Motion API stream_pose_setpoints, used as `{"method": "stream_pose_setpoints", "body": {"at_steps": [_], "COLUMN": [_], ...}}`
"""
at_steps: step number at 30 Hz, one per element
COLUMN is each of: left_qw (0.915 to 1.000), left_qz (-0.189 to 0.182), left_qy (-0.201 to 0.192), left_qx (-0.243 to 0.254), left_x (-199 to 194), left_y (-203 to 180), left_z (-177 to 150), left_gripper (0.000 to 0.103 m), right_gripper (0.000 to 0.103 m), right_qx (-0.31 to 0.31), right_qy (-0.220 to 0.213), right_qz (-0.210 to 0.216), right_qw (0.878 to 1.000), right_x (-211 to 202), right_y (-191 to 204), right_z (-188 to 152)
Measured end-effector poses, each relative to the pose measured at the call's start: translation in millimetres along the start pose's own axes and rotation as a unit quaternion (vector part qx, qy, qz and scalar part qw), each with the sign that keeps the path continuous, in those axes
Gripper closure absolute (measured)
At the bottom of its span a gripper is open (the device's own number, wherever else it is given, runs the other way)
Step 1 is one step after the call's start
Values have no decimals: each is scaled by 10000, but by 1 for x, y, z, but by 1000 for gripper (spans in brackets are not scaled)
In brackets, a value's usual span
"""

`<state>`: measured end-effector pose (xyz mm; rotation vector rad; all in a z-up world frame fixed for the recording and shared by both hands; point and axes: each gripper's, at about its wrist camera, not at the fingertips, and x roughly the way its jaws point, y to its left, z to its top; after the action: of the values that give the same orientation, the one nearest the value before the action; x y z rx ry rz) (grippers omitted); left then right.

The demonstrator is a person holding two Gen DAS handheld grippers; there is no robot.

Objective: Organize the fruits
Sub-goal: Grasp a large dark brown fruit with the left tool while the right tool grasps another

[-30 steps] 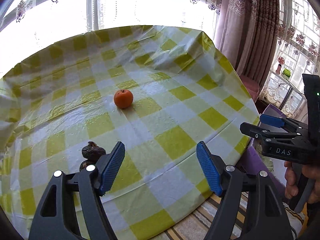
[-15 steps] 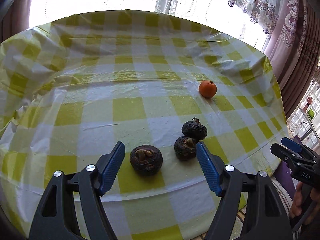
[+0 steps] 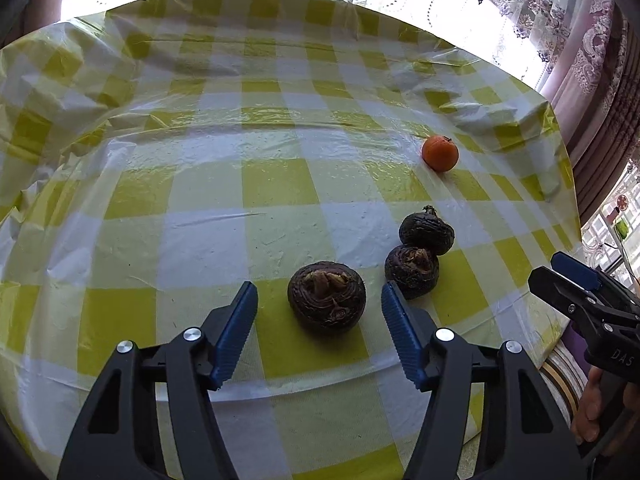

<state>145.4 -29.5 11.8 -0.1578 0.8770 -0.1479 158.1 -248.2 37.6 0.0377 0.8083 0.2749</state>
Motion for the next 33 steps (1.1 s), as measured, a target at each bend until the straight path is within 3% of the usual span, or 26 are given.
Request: {"method": "stream_pose_setpoints", "body": {"at_steps": [7,11,15,21,25,28,33], "left_qw": [9998,9993,9994,9993,9992,9992,9992], "left_qz": [51,146,151,293,294,292,279], "left_qy": [37,34,2,-222,-227,-234,-248], "left_qx": [192,342,316,-105,-136,-127,-133], "left_x": [5,6,6,-1,-1,-1,-2], "left_y": [-5,-9,-7,11,14,14,15], "left_z": [0,-1,-1,1,0,0,1], "left_gripper": [48,64,64,64,64,64,64], "right_gripper": [19,19,19,21,33,36,51], "right_qx": [-14,14,104,332,533,660,789], "right_qy": [50,61,84,238,362,432,525], "right_qz": [171,250,352,482,492,542,636], "right_qw": [9998,9997,9993,9980,9967,9954,9935], "right_x": [15,25,34,52,64,71,78], "right_y": [21,34,44,55,56,55,54], "right_z": [9,15,21,28,29,31,31]}}
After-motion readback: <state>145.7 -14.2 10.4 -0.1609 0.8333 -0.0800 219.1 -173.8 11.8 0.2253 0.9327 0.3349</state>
